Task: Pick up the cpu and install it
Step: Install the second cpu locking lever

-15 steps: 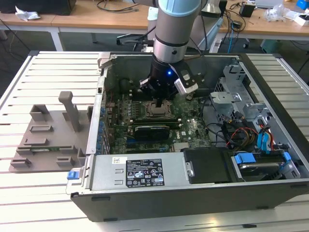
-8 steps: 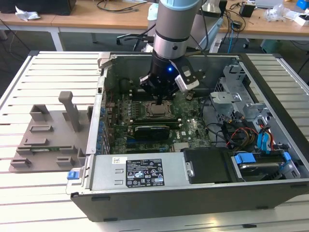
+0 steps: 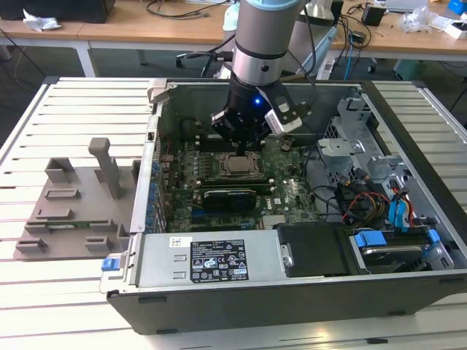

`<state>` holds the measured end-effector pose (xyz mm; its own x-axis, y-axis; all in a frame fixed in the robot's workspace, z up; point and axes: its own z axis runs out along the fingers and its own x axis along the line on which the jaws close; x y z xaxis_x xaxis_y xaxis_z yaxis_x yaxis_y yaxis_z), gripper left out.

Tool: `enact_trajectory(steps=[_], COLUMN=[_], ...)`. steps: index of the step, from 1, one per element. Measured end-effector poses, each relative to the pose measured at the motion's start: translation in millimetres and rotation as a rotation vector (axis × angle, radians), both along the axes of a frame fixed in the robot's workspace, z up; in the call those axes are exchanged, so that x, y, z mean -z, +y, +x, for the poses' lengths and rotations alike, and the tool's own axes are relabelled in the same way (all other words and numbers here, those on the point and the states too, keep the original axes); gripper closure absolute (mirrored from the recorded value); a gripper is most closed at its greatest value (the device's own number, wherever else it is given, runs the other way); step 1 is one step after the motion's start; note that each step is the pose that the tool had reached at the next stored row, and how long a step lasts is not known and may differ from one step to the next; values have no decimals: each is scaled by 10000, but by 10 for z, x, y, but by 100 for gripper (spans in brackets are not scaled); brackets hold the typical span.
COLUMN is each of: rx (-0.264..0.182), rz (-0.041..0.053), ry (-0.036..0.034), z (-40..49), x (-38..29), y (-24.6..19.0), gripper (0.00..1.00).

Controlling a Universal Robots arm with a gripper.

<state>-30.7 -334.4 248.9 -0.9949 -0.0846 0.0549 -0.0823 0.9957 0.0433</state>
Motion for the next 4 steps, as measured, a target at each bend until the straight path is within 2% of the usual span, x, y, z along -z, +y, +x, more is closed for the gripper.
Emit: enact_trajectory(steps=[4], rx=[0], rz=[17], ry=[-1], z=[0], x=[0], y=[0], gripper=[89])
